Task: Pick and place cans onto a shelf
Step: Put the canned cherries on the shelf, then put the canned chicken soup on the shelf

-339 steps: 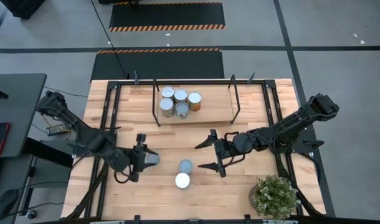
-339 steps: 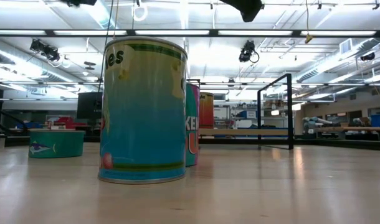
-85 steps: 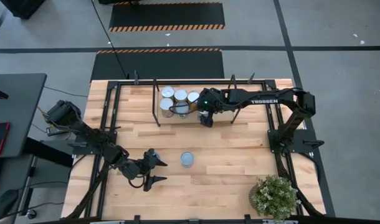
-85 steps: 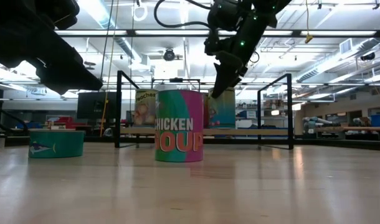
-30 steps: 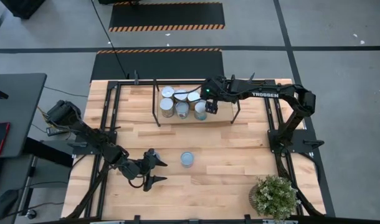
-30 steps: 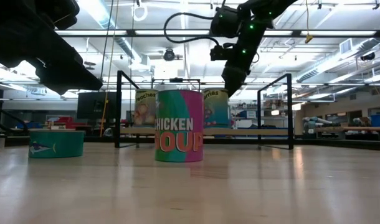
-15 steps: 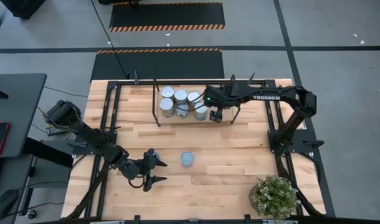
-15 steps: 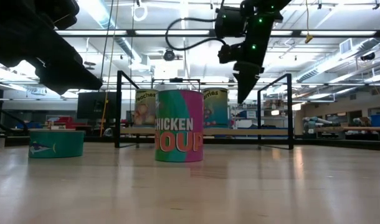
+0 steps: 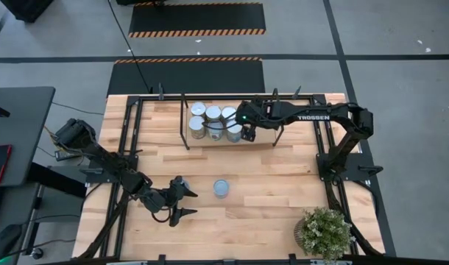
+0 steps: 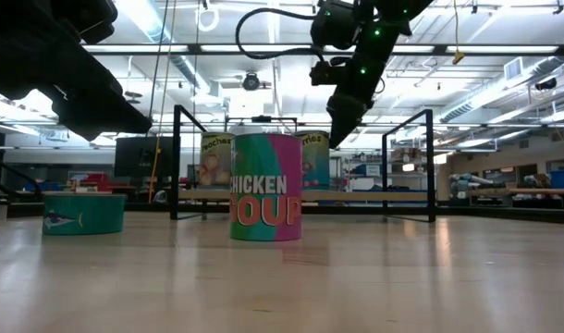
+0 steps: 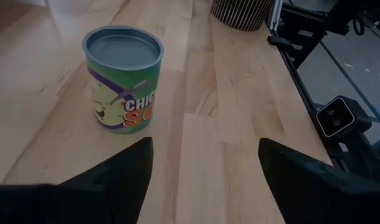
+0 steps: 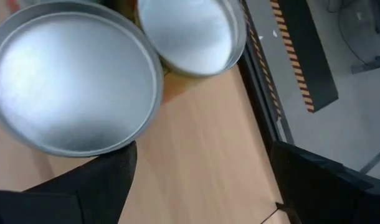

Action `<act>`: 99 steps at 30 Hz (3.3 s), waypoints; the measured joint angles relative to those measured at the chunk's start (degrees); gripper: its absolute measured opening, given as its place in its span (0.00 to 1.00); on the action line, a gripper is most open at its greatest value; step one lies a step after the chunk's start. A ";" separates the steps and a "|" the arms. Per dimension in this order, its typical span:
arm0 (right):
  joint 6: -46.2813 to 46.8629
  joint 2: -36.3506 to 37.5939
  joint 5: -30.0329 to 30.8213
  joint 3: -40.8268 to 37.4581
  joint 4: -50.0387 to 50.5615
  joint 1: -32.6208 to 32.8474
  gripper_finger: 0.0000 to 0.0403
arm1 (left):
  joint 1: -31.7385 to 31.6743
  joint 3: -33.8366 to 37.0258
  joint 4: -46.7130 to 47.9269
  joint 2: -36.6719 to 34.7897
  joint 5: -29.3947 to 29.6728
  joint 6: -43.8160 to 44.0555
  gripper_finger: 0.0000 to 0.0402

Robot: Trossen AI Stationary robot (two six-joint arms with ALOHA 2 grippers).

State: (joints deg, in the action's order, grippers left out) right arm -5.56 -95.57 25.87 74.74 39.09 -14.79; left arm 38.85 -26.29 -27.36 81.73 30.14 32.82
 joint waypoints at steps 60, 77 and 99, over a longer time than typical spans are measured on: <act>27.89 -15.39 0.45 8.98 -16.91 34.87 0.94 | -11.61 -0.01 -3.15 9.40 1.09 -0.83 0.74; 35.67 -27.29 2.66 25.33 1.91 33.74 0.94 | -10.86 -0.07 1.16 9.35 -7.31 3.63 0.74; 37.08 -27.19 -9.60 24.11 12.84 30.64 0.79 | -10.88 -0.05 1.10 9.33 -7.77 5.05 0.74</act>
State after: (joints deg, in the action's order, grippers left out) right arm 31.52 -122.75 16.27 98.85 51.93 15.85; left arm 27.97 -26.35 -26.26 91.07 22.37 37.87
